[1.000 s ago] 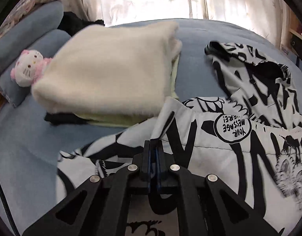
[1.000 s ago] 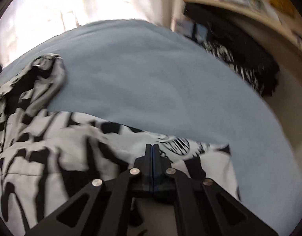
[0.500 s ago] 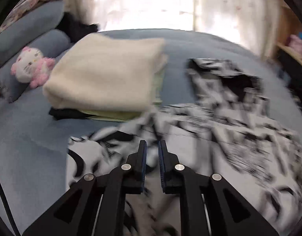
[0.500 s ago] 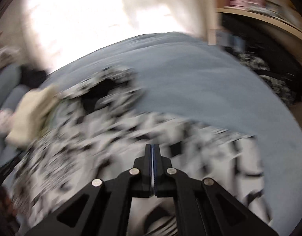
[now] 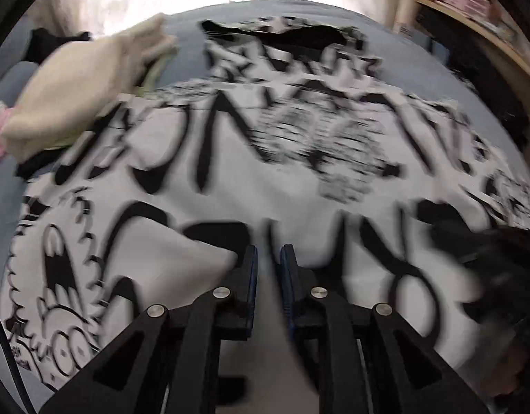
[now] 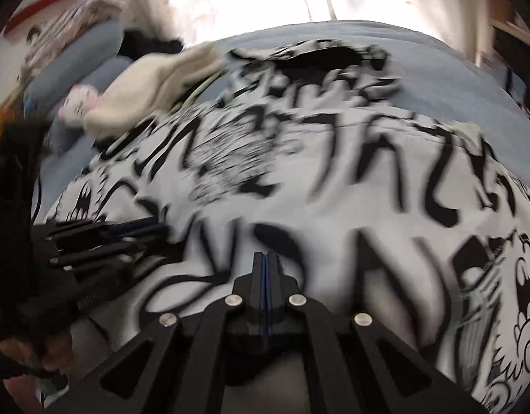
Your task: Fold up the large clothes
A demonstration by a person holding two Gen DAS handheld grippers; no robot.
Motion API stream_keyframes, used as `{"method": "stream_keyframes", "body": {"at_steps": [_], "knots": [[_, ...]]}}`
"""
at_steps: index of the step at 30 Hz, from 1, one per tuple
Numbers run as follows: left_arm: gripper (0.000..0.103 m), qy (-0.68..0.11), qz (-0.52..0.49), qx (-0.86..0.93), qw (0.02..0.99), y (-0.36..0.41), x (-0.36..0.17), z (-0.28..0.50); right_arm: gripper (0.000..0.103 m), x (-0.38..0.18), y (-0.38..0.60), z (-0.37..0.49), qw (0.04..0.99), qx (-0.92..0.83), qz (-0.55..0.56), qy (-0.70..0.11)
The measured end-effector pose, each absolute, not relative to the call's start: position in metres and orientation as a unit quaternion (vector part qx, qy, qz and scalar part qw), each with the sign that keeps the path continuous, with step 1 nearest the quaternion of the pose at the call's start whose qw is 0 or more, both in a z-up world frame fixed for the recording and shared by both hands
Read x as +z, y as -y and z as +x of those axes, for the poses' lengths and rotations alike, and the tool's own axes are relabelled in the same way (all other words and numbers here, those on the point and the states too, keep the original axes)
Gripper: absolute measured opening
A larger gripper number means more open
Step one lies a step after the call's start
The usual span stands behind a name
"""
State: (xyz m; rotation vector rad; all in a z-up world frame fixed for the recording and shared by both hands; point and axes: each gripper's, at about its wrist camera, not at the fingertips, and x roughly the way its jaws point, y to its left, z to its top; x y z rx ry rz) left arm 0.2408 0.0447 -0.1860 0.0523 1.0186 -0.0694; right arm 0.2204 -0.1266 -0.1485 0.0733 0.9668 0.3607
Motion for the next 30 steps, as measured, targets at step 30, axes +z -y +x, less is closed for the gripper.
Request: {"method": "stream_keyframes", "body": {"at_steps": [30], "knots": [[0.011,-0.484,-0.035,0.007,0.874,-0.05,-0.182,0.356,0.0,-0.153,0.234,0.319,0.89,-0.06,0.069,-0.448]]}}
